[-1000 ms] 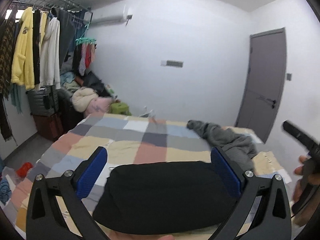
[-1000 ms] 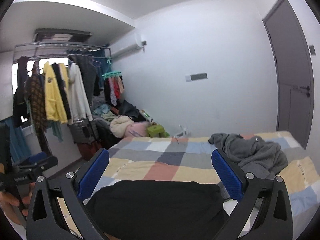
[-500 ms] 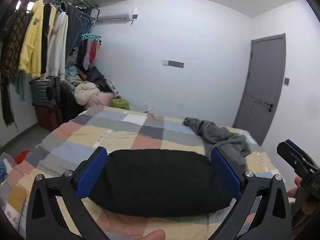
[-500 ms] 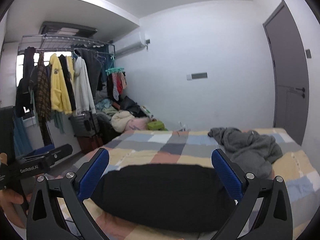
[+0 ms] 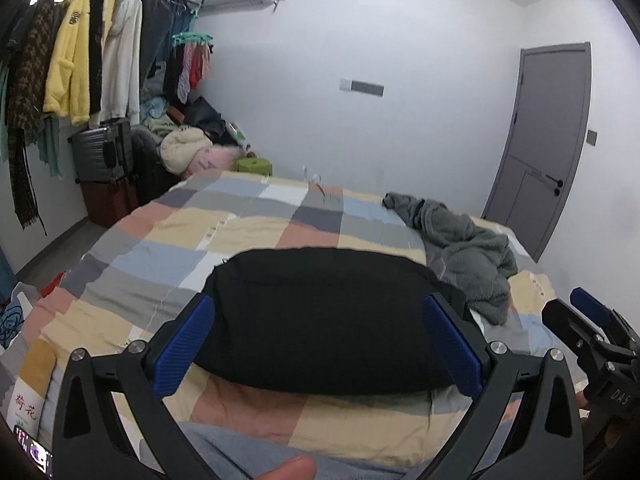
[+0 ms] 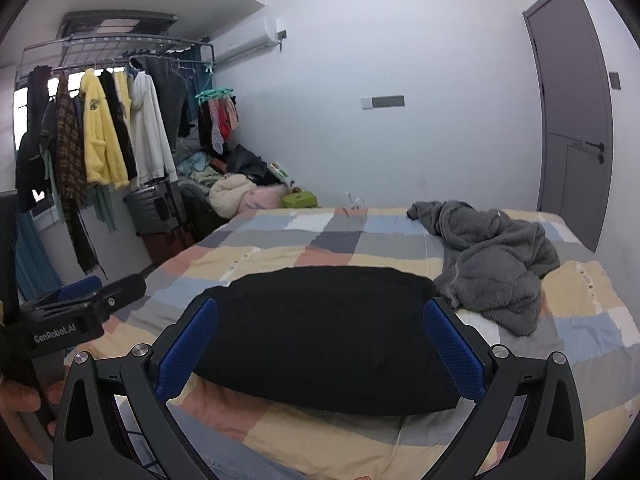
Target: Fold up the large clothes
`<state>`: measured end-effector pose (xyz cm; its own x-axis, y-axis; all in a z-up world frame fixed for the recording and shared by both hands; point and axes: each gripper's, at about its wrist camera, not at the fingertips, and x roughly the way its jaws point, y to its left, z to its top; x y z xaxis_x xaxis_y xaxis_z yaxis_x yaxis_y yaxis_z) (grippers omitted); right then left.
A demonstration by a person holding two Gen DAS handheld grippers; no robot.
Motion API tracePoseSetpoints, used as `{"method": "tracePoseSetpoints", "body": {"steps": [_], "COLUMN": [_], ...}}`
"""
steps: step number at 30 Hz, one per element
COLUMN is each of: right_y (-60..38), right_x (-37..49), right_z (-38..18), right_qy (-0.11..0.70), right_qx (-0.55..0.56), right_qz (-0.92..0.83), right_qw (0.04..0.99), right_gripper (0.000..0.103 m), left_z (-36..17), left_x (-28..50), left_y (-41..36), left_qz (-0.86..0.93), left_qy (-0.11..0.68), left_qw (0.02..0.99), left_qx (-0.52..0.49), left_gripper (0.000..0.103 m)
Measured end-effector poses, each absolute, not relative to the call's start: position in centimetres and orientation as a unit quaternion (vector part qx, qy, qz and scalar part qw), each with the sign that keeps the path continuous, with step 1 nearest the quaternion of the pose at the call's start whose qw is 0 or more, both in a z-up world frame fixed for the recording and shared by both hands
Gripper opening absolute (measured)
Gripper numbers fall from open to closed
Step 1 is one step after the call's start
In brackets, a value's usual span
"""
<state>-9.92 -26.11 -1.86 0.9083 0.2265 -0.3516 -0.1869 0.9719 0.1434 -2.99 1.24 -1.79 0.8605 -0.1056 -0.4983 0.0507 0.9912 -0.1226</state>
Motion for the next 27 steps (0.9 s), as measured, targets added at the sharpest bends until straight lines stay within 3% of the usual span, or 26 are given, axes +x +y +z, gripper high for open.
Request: {"method": "tracePoseSetpoints", "body": {"steps": [27], "right_y": [-27.1], "right_x": [-9.2], "right_z": [-3.7], "right_qy": [0.221], "right_qx": [0.044], "right_qz": [0.075], "right_qw": [0.971], "right_gripper": [0.103], "left_z": [-2.8], "left_x": [-2.9], "left_y": [-1.0], "left_qz": [-0.057], "left_qy": [0.278], "left_qw": [0.958], "left_qx": [-0.043], "left_gripper": [0.103]}}
